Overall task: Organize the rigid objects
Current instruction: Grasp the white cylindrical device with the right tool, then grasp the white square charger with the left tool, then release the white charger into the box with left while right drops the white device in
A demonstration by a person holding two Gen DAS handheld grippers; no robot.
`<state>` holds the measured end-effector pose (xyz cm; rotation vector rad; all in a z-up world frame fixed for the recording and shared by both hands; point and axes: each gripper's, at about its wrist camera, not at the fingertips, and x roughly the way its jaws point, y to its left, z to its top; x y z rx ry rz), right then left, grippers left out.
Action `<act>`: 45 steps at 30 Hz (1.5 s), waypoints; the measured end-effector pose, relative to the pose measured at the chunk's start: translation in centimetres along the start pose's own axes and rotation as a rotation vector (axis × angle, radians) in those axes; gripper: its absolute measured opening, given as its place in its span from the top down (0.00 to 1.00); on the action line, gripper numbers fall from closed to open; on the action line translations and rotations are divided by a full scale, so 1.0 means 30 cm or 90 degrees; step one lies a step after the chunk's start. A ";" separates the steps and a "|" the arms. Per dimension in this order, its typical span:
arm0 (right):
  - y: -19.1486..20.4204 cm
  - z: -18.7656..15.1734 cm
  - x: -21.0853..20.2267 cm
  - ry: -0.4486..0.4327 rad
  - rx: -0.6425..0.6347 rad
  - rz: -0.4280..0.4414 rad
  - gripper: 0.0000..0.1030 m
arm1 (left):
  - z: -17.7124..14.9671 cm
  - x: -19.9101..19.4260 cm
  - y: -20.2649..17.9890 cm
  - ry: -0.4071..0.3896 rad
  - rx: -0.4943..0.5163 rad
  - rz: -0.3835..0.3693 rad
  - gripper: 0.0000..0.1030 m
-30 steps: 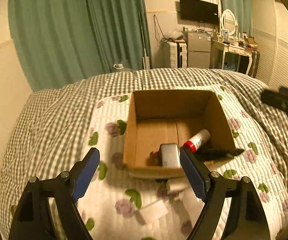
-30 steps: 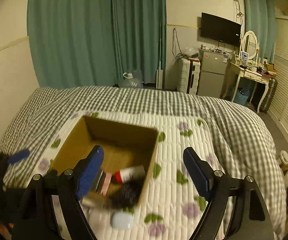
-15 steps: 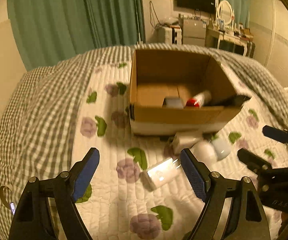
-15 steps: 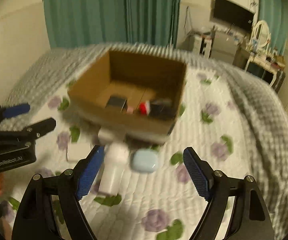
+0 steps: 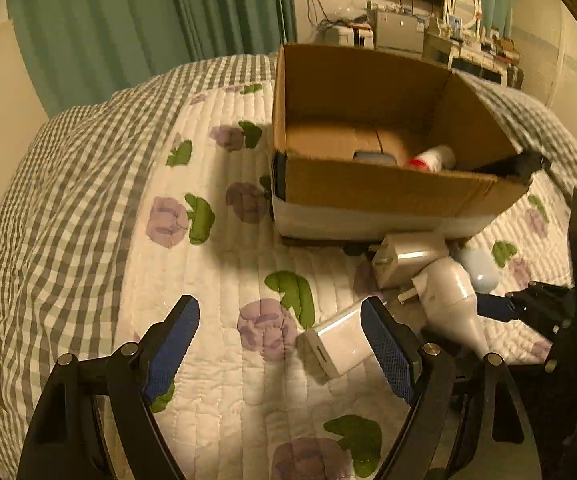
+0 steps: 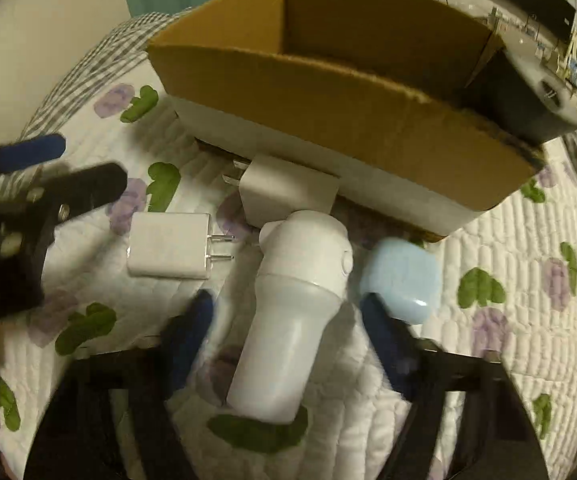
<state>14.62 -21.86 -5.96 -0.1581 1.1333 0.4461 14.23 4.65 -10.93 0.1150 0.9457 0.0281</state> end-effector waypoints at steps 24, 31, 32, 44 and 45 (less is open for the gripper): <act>-0.195 -0.031 -0.162 -0.094 0.083 -0.010 0.58 | -0.052 0.180 -0.169 0.068 0.068 -0.020 0.32; -0.191 -0.034 -0.193 -0.103 0.076 -0.022 0.58 | -0.062 0.105 -0.151 0.045 0.055 -0.034 0.36; -0.191 -0.035 -0.201 -0.105 0.076 -0.025 0.58 | -0.057 0.087 -0.151 0.038 0.053 -0.036 0.36; -0.154 0.007 -0.449 -0.183 0.054 -0.042 0.58 | 0.077 -0.181 -0.120 -0.058 0.015 -0.036 0.36; -0.150 0.022 -0.481 -0.197 0.048 -0.044 0.58 | 0.083 -0.207 -0.122 -0.067 0.011 -0.037 0.36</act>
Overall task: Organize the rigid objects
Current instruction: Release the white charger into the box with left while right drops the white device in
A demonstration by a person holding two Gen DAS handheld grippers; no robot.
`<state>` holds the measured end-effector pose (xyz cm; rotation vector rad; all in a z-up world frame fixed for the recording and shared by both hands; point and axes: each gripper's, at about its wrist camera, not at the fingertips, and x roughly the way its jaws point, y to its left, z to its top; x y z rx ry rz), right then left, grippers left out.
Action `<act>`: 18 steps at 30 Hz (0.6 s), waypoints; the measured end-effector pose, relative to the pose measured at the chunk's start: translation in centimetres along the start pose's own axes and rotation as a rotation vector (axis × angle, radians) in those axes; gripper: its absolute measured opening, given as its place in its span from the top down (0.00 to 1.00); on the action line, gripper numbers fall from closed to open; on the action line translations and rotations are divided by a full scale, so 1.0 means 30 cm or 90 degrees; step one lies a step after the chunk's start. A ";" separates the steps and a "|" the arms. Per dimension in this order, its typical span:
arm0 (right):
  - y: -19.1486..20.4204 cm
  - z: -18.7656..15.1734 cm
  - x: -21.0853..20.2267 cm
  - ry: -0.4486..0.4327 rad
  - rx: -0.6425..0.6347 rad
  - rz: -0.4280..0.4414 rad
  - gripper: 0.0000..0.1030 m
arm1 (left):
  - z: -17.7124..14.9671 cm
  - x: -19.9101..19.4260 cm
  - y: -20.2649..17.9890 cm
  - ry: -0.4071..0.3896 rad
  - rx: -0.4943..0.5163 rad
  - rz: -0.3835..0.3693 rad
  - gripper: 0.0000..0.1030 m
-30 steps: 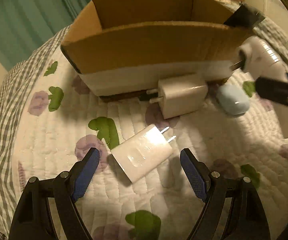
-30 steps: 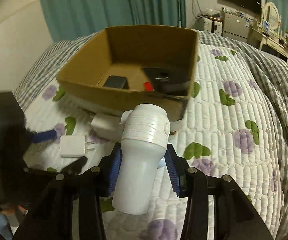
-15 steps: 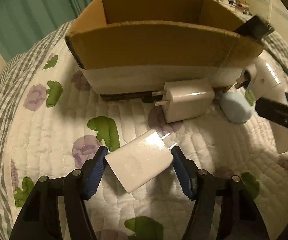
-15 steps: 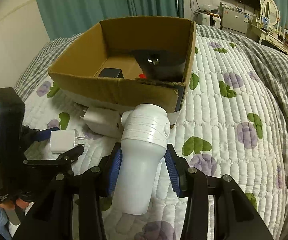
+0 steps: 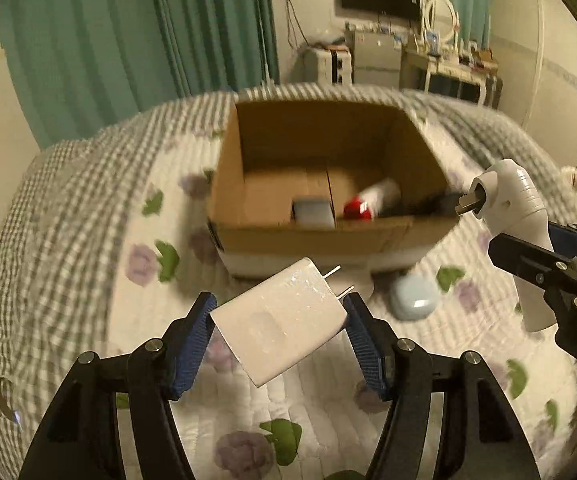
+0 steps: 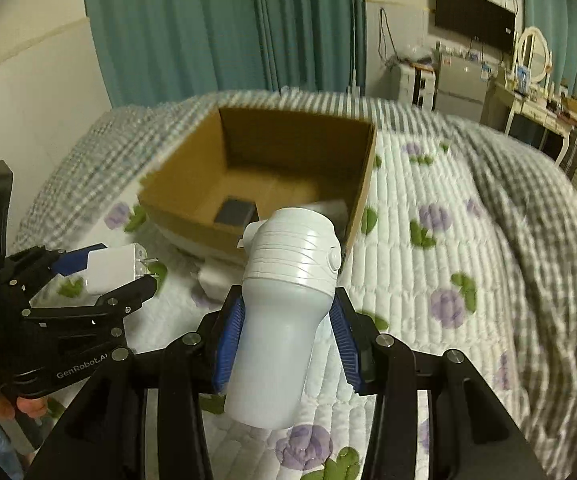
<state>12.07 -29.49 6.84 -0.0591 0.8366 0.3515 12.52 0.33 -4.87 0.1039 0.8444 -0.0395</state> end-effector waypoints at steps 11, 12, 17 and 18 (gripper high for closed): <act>-0.008 0.216 -0.077 -0.070 -0.032 -0.005 0.58 | 0.247 -0.092 0.046 -0.088 -0.005 -0.007 0.36; -0.009 0.240 -0.074 -0.074 -0.037 -0.008 0.58 | 0.273 -0.081 0.046 -0.092 -0.005 -0.009 0.36; -0.038 0.332 -0.030 -0.084 -0.034 -0.005 0.58 | 0.360 -0.002 0.022 -0.096 0.010 0.008 0.36; -0.044 0.343 -0.021 -0.085 -0.028 -0.006 0.58 | 0.379 0.031 0.020 -0.092 0.011 0.007 0.36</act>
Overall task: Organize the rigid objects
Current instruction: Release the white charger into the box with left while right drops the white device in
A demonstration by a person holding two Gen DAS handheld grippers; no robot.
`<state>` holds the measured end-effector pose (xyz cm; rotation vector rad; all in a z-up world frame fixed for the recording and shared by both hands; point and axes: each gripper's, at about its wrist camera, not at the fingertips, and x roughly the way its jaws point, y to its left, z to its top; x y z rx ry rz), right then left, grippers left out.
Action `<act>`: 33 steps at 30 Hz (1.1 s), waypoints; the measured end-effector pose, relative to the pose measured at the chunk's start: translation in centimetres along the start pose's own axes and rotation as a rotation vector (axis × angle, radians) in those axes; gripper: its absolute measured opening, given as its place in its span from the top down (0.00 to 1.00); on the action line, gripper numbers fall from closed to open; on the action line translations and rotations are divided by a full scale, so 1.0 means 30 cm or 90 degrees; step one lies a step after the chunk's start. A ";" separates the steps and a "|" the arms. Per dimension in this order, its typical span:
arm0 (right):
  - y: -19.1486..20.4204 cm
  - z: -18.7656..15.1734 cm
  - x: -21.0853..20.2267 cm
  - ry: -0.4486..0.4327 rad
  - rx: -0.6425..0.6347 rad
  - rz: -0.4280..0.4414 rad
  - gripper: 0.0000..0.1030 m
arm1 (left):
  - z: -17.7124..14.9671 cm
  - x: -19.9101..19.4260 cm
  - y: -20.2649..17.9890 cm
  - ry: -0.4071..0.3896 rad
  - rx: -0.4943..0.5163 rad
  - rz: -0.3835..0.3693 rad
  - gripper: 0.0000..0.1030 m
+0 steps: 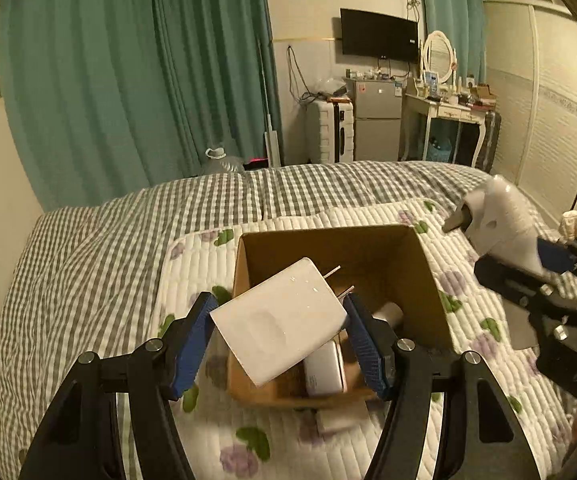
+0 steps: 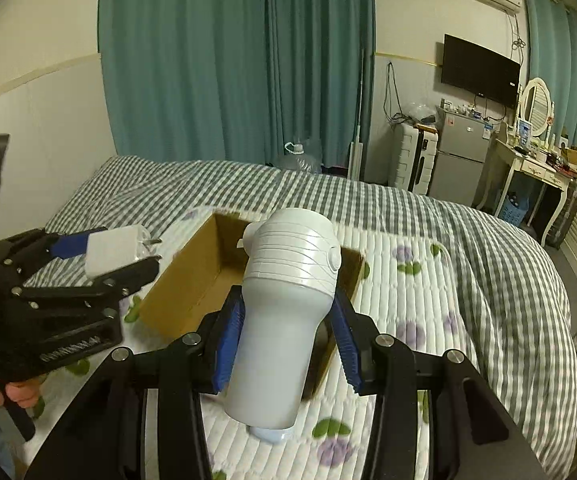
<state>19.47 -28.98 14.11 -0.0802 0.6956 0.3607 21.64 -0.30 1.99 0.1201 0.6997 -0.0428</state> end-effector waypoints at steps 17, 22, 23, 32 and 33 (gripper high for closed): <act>-0.065 0.004 0.346 0.063 0.007 0.013 0.59 | -0.092 0.395 -0.057 0.107 -0.004 -0.031 0.35; -0.073 -0.002 0.374 0.067 0.005 0.014 0.59 | -0.093 0.394 -0.071 0.100 0.007 -0.039 0.30; -0.074 0.001 0.378 0.066 0.005 0.013 0.59 | -0.092 0.386 -0.073 0.094 0.012 -0.039 0.27; -0.070 0.041 0.388 0.062 0.002 0.055 0.58 | -0.067 0.267 0.012 0.050 -0.013 0.005 0.22; -0.069 0.044 0.406 0.074 0.004 0.067 0.58 | -0.070 0.256 0.028 0.045 -0.020 0.011 0.21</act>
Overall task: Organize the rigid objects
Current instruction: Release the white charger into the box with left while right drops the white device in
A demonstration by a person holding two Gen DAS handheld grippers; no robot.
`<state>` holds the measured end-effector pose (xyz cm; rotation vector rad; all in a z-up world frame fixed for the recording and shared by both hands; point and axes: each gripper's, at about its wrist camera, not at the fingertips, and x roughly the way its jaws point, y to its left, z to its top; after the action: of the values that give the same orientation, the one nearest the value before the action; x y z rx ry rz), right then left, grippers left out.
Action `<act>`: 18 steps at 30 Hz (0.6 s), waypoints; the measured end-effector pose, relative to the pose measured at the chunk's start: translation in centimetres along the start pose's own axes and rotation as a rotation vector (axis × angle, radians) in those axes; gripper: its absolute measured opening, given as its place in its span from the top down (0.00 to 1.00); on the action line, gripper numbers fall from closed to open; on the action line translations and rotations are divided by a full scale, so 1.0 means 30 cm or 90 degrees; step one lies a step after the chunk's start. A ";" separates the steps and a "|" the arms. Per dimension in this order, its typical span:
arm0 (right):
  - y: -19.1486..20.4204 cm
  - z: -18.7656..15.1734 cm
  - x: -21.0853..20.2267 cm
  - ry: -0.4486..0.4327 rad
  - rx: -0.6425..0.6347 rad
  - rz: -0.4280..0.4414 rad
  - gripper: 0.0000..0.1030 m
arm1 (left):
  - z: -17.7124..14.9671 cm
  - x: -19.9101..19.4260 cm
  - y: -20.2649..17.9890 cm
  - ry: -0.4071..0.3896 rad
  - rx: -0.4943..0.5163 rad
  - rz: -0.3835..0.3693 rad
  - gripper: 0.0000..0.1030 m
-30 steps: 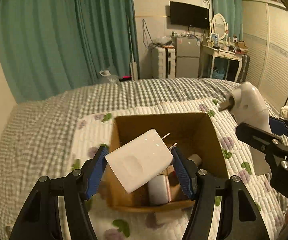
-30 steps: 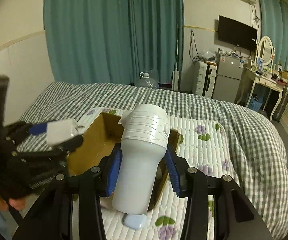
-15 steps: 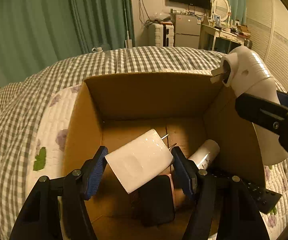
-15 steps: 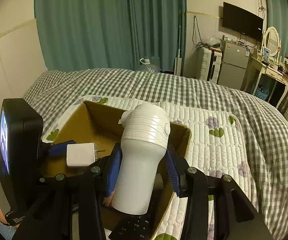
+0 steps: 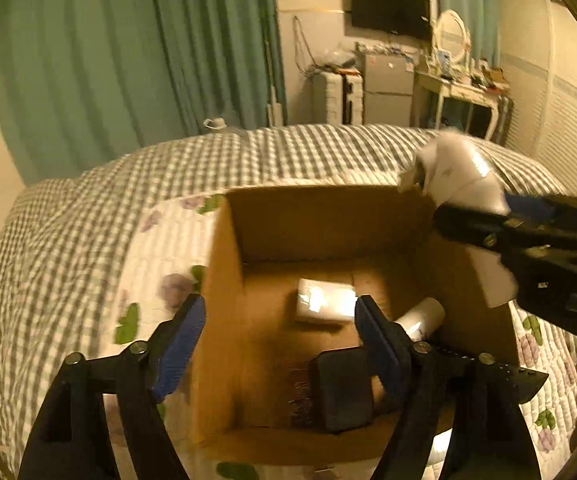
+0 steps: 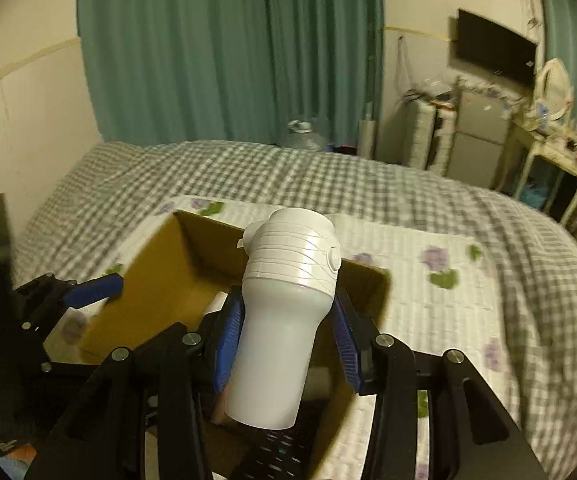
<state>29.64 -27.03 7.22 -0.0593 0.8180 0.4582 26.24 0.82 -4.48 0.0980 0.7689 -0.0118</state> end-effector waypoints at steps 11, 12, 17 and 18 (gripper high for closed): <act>0.022 -0.035 0.098 0.028 -0.015 0.015 0.56 | -0.041 -0.019 0.054 -0.017 -0.021 0.001 0.21; 0.020 -0.033 0.093 0.021 -0.011 0.008 0.45 | -0.040 -0.033 0.052 -0.023 -0.020 0.003 0.21; 0.009 -0.019 -0.012 -0.023 0.001 -0.016 0.33 | -0.036 -0.118 0.042 -0.038 -0.024 0.004 0.21; 0.011 -0.018 -0.039 -0.029 -0.001 -0.027 0.33 | -0.034 -0.142 0.042 -0.043 -0.028 0.002 0.21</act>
<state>28.45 -27.29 7.72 -0.0678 0.7695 0.4184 22.53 2.06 -2.13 0.0573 0.7015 0.0044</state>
